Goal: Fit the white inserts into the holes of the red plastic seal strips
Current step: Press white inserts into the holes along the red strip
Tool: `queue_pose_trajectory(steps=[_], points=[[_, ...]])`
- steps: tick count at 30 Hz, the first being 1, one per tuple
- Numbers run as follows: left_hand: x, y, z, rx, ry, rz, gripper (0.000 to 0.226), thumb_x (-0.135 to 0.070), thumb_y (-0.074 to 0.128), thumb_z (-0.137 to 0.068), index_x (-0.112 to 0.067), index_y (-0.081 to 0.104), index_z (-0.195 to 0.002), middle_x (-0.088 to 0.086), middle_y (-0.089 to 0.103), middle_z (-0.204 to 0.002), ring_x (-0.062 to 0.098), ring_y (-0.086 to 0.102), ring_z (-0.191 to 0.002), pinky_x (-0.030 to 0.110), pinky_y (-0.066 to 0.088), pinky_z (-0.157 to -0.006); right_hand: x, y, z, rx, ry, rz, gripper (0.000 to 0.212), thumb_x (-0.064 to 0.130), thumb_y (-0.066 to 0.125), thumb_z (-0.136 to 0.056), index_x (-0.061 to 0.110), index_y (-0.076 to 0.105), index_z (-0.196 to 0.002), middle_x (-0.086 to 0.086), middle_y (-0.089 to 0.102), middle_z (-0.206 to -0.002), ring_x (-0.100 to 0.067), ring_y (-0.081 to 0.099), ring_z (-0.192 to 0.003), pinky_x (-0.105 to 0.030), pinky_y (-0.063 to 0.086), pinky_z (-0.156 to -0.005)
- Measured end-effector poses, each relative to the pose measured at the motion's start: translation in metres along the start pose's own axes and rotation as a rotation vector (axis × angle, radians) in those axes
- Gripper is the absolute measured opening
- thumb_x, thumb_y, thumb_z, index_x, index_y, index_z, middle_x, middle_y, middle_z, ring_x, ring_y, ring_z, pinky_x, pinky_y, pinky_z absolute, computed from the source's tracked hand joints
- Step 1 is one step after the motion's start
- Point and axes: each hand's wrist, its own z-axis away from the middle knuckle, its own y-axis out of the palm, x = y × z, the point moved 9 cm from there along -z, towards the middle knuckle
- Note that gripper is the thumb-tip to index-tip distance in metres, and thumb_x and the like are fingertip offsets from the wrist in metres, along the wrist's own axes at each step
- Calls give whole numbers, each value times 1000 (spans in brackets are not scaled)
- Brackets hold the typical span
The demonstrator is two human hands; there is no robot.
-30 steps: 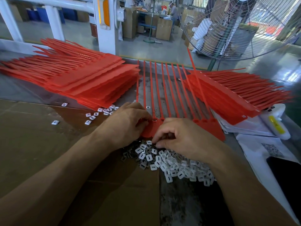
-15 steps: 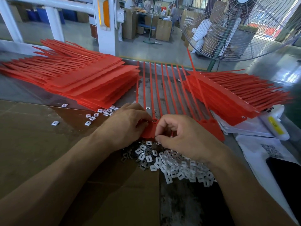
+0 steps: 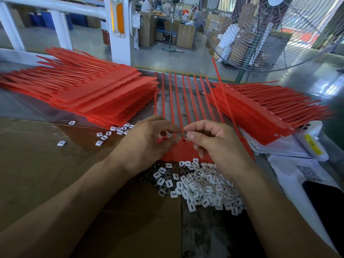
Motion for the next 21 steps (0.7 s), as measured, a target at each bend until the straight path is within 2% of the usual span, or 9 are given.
queue_pose_trajectory(steps=[4, 10, 17, 21], points=[[-2, 4, 1, -19, -25, 143, 17, -30, 75, -89, -29, 74, -107, -15, 66, -101, 7, 65, -95, 28, 54, -81, -3, 5, -1, 18, 24, -70, 10, 8, 72, -95, 17, 74, -101, 4, 64, -69, -8, 58, -61, -22, 50, -56], [-1, 6, 1, -17, -23, 199, 16, -29, 74, -90, -33, 73, -105, -18, 68, -101, 8, 66, -98, 17, 49, -82, -9, 5, -3, 16, 54, -139, 11, 7, 72, -94, 16, 72, -100, 1, 64, -69, -11, 58, -61, -23, 50, -54], [0, 0, 0, -68, -51, 227, 9, -27, 75, -89, -28, 75, -98, -18, 72, -94, 6, 68, -93, 16, 48, -77, -3, 5, -3, 1, -29, -137, 15, 7, 72, -94, 20, 78, -98, -2, 70, -74, -13, 65, -67, -24, 55, -62], [6, 0, 0, -67, -122, 344, 7, -25, 74, -90, -22, 76, -96, -12, 74, -89, 10, 70, -87, 25, 54, -77, 6, 4, -2, -21, -118, -69, 20, 7, 72, -94, 24, 80, -100, -3, 74, -79, -13, 69, -71, -25, 57, -66]])
